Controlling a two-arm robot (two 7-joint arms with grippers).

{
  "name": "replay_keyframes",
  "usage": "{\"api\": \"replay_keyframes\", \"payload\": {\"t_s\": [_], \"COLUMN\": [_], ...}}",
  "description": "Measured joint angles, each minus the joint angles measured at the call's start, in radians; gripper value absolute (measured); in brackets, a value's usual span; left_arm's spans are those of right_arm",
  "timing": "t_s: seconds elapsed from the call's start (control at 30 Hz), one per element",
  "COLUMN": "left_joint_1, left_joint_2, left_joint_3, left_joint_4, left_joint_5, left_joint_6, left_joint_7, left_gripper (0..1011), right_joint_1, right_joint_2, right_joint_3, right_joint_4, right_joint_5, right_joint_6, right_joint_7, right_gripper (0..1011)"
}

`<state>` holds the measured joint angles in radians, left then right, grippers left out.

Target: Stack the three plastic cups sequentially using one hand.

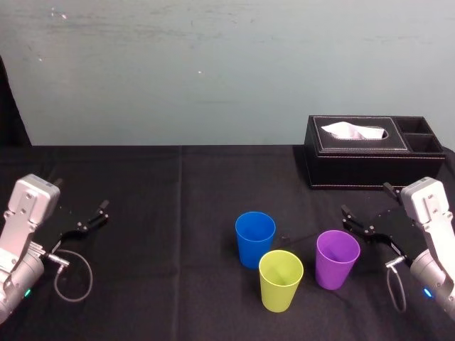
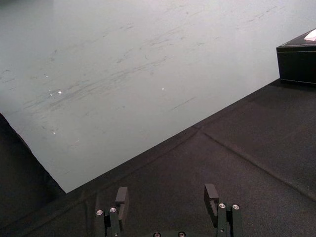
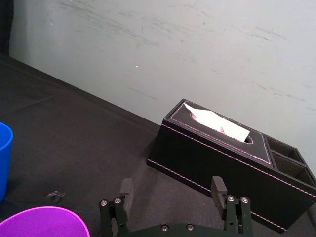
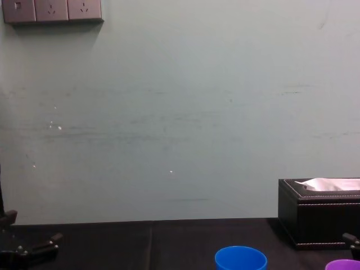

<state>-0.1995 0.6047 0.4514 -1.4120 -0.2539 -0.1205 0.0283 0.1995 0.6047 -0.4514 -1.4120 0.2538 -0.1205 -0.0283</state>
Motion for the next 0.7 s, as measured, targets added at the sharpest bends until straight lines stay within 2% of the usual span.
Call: {"api": "replay_keyframes", "payload": {"t_s": [0.7], "left_joint_1": [0.000], "left_joint_2": [0.000], "left_joint_3": [0.000], "left_joint_4": [0.000], "left_joint_5": [0.000], "left_joint_6": [0.000], "left_joint_7": [0.000], "left_gripper": [1000], "right_joint_1": [0.000], "right_joint_2": [0.000], "right_joint_3": [0.000], "right_joint_4": [0.000], "right_joint_5": [0.000], "right_joint_6": [0.000], "right_joint_7": [0.000], "right_gripper": [1004]}}
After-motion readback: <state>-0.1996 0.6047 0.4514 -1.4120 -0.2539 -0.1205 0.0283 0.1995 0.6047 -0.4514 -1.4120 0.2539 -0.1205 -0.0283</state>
